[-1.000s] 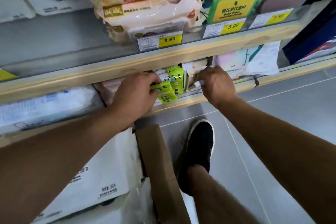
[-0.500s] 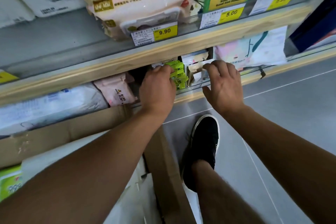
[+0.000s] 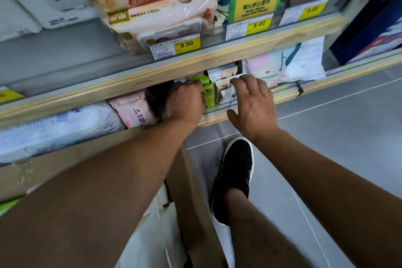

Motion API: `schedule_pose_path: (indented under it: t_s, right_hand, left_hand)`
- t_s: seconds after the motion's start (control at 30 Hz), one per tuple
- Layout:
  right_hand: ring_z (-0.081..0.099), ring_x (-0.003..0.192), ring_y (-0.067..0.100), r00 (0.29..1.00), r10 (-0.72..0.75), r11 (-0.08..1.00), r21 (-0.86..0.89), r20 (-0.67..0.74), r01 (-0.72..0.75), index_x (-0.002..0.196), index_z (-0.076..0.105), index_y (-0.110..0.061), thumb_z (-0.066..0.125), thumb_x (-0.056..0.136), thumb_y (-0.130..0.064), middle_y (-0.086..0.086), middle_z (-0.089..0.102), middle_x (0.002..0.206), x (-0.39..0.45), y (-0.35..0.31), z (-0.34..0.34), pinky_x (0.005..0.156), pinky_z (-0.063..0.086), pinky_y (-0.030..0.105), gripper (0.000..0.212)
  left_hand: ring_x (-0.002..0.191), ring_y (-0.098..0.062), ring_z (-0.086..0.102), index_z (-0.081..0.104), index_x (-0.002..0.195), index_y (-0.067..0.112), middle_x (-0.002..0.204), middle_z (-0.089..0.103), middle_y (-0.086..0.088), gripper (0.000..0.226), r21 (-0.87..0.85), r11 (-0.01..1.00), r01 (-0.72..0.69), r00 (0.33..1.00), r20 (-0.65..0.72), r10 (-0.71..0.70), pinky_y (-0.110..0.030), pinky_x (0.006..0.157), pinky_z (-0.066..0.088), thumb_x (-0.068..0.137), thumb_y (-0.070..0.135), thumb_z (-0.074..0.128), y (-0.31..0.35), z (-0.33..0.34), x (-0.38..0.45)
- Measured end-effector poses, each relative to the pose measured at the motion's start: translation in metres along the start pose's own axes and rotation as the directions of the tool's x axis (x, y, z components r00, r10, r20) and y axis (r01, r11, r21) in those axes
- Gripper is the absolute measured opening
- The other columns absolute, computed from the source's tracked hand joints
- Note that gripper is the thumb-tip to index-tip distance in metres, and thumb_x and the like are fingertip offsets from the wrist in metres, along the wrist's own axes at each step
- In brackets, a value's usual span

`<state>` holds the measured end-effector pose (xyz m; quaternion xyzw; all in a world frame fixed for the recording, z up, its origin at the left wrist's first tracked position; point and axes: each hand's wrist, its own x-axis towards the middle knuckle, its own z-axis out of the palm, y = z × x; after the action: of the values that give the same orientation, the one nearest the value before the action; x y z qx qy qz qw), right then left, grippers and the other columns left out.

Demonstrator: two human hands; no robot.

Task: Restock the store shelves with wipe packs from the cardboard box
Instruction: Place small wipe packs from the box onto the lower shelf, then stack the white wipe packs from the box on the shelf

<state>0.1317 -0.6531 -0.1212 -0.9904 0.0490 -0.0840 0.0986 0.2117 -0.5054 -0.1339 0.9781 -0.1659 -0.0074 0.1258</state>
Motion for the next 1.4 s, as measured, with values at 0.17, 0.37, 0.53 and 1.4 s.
schedule_pose_path:
  t_s: [0.17, 0.37, 0.53, 1.4]
  right_hand:
    - [0.038, 0.126, 0.033, 0.992, -0.005, 0.999, -0.034, 0.123, 0.009, 0.138, 0.040, -0.014, 0.070, 0.077, -0.028, 0.010, 0.043, 0.138, -0.016, -0.020, -0.049, 0.104, 0.034, 0.043, 0.070]
    - [0.037, 0.125, 0.031, 0.971, -0.065, 0.995, -0.057, 0.228, 0.080, 0.137, 0.038, -0.017, 0.067, 0.080, -0.034, 0.006, 0.043, 0.134, -0.050, -0.085, -0.111, 0.104, 0.034, 0.041, 0.066]
    - [0.035, 0.129, 0.030, 0.957, -0.141, 0.989, 0.000, 0.254, 0.146, 0.140, 0.038, -0.017, 0.063, 0.083, -0.033, 0.006, 0.041, 0.138, -0.101, -0.157, -0.138, 0.108, 0.033, 0.040, 0.064]
    - [0.038, 0.123, 0.028, 0.840, -0.262, 0.964, 0.160, 0.474, 0.211, 0.135, 0.047, -0.017, 0.069, 0.075, -0.028, 0.003, 0.045, 0.132, -0.209, -0.280, -0.081, 0.101, 0.032, 0.033, 0.065]
  left_hand:
    - [0.110, -0.036, 0.053, 0.053, 0.127, 0.013, 0.123, 0.058, -0.012, 0.050, -0.051, 0.999, -0.013, 0.997, 0.081, 0.017, -0.041, 0.084, 0.049, 0.081, 0.029, 0.062, -0.003, -0.044, -0.036]
    - [0.114, -0.033, 0.053, 0.049, 0.133, 0.020, 0.129, 0.057, -0.009, 0.054, -0.119, 0.992, -0.050, 0.997, 0.055, 0.057, -0.042, 0.091, 0.048, 0.081, 0.033, 0.060, -0.035, -0.120, -0.117]
    - [0.114, -0.033, 0.053, 0.051, 0.132, 0.017, 0.129, 0.058, -0.010, 0.052, -0.137, 0.989, -0.057, 0.998, 0.028, 0.061, -0.042, 0.096, 0.045, 0.083, 0.033, 0.061, -0.079, -0.173, -0.192]
    - [0.122, -0.024, 0.050, 0.037, 0.140, 0.018, 0.138, 0.051, -0.002, 0.076, -0.423, 0.764, 0.487, 0.851, 0.426, -0.306, -0.028, 0.088, 0.040, 0.079, 0.053, 0.066, -0.189, -0.140, -0.368]
